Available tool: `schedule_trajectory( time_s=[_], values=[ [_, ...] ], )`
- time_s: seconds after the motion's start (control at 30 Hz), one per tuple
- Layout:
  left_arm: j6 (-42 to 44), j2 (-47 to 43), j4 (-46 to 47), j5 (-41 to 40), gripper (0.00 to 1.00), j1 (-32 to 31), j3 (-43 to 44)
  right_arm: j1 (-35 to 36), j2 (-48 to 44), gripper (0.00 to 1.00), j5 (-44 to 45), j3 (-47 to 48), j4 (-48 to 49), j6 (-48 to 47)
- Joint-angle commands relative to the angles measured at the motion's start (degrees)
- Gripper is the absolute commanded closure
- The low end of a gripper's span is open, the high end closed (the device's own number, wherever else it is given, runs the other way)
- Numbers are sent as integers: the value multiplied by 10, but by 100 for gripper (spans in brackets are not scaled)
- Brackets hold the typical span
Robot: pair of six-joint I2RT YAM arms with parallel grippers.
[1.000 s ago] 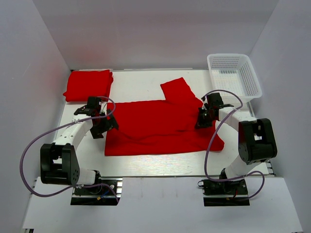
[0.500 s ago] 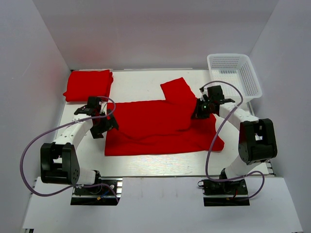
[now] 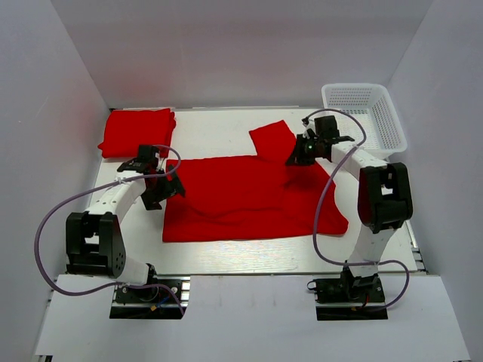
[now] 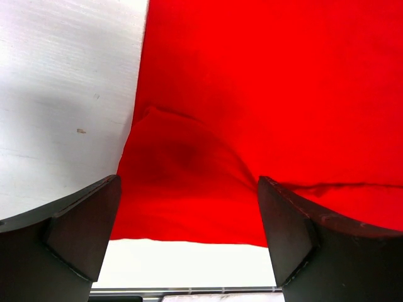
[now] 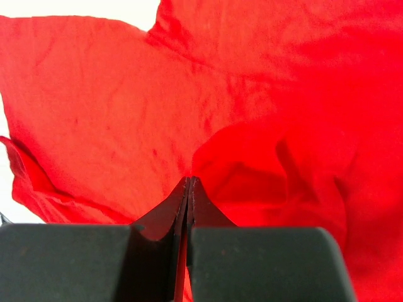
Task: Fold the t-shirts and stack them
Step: Fold the flattened tshirt in 1/3 of the way, then grap the side of the flattened tshirt furthest away from the robot with both arms
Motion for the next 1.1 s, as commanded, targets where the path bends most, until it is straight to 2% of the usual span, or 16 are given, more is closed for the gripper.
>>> schedule_trajectory(
  time_s=[0.0, 0.33, 0.4, 0.43, 0.53, 0.73, 0.93, 1.07],
  values=[
    [5, 4, 4, -3, 0, 3, 22, 10, 23, 100, -31, 43, 24, 13],
    [5, 10, 4, -3, 0, 3, 27, 56, 99, 100, -50, 96, 47, -7],
    [5, 10, 9, -3, 0, 3, 27, 63, 115, 72, -44, 116, 41, -12],
    [5, 10, 9, -3, 0, 3, 27, 66, 119, 10, -44, 120, 41, -13],
    [5, 17, 15, -3, 0, 3, 38, 65, 128, 10, -42, 153, 27, -20],
    [-8, 56, 28, -35, 0, 3, 101, 62, 148, 10, 42, 258, -5, -62],
    [-8, 158, 40, -70, 0, 3, 184, 57, 236, 10, 169, 431, -61, -113],
    [-8, 219, 45, -87, 0, 3, 238, 52, 284, 10, 220, 484, -52, -115]
  ],
)
